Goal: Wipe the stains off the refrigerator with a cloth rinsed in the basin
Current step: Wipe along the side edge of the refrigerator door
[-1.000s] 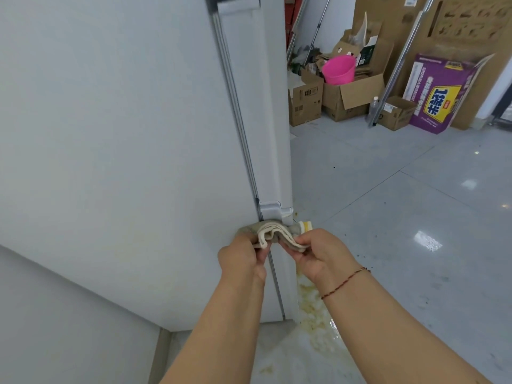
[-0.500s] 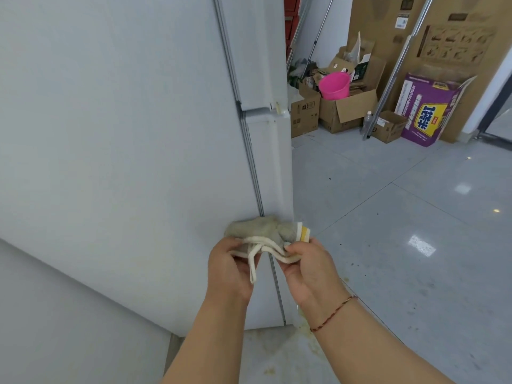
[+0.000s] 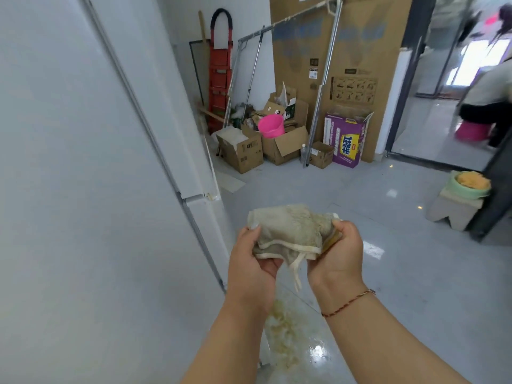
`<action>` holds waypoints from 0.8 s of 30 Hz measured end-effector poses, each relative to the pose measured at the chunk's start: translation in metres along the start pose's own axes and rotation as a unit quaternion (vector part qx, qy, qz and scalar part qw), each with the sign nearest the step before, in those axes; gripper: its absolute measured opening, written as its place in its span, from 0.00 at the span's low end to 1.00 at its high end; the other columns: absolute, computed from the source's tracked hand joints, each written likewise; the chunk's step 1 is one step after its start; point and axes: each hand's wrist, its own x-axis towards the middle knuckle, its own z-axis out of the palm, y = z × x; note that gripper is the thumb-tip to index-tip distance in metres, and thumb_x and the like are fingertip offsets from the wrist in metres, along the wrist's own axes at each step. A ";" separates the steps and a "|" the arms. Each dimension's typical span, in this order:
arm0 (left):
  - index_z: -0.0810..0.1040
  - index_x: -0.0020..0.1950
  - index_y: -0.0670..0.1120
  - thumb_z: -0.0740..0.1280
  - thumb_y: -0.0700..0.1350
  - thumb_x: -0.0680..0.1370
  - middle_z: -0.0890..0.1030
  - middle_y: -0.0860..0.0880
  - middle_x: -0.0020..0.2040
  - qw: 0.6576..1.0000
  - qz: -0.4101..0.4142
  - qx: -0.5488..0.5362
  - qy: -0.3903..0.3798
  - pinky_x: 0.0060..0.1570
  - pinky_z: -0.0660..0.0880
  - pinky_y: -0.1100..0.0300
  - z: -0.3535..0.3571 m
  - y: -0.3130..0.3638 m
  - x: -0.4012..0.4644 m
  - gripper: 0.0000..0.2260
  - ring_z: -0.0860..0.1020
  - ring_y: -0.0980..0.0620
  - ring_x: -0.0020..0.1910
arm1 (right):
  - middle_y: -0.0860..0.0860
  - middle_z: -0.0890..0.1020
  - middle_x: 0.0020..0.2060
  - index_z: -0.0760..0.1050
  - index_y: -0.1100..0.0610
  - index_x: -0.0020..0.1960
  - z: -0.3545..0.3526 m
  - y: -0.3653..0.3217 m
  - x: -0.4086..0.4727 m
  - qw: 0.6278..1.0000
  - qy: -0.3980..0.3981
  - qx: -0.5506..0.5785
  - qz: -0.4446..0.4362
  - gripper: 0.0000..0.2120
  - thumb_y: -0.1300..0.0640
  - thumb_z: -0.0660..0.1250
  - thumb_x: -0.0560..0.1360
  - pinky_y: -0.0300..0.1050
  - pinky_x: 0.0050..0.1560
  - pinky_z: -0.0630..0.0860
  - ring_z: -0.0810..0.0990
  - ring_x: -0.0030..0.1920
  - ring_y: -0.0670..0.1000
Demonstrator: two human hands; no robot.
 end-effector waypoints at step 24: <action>0.75 0.48 0.42 0.62 0.44 0.81 0.83 0.42 0.47 0.953 -0.162 0.167 -0.195 0.49 0.80 0.47 0.240 -0.165 0.012 0.07 0.82 0.43 0.47 | 0.44 0.75 0.50 0.77 0.49 0.50 -0.108 -0.275 0.032 0.822 0.161 -0.433 -0.332 0.09 0.60 0.63 0.75 0.37 0.49 0.70 0.74 0.51 0.42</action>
